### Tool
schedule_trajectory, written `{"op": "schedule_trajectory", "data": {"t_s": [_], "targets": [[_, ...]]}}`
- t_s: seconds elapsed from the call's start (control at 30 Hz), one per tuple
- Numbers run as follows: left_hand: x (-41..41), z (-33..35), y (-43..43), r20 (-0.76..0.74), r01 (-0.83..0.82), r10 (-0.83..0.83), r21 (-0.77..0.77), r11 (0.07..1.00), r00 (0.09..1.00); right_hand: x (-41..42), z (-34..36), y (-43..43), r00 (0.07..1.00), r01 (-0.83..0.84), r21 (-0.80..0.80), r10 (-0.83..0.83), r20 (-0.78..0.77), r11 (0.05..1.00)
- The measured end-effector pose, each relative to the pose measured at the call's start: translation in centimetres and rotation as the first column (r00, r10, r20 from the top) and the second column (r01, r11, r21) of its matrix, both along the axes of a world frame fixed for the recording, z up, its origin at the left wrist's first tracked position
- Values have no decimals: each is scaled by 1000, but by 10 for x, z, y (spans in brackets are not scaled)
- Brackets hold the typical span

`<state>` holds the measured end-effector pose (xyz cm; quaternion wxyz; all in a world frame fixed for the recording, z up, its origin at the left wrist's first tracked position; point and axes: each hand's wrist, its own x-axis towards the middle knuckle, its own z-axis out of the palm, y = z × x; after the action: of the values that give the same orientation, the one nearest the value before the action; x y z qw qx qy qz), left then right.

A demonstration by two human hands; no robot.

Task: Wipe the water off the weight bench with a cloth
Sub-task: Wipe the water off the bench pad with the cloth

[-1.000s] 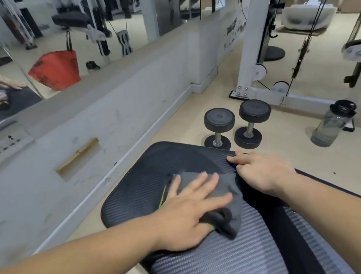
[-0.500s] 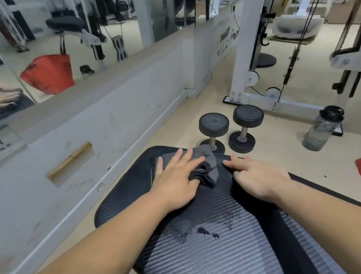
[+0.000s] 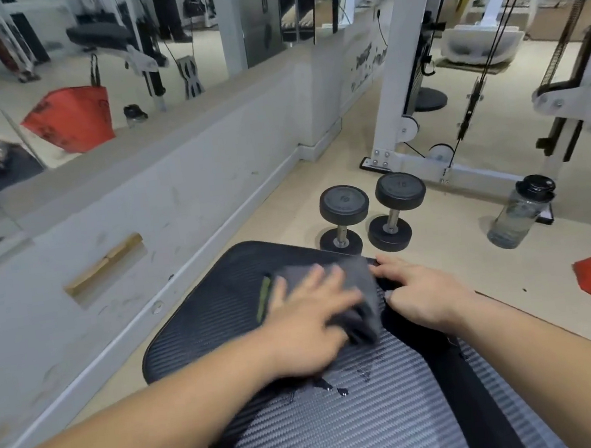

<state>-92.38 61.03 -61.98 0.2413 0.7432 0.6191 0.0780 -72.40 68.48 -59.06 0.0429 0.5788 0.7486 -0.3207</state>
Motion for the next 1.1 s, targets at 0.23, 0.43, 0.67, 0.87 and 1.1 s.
{"op": "schedule_trajectory", "data": {"t_s": [0.23,0.43,0.67,0.87,1.1], "targets": [[-55,-8,38,-44,-158,168,163,974,985,2,3,-7,1000,21,47,-20,-25,999],[7,0,5,66,41,-42,12,999,997,8,-7,5,998,39,22,-37,-55,999],[-45,-8,58,-56,-220,232,168,961,971,20,-9,11,969,112,-39,-118,-215,993],[38,-2,36,97,80,-81,6,997,992,36,-10,10,966,141,68,-122,-227,988],[-5,-6,99,-122,-276,296,156,948,947,68,-5,9,955,83,147,-121,270,986]]}}
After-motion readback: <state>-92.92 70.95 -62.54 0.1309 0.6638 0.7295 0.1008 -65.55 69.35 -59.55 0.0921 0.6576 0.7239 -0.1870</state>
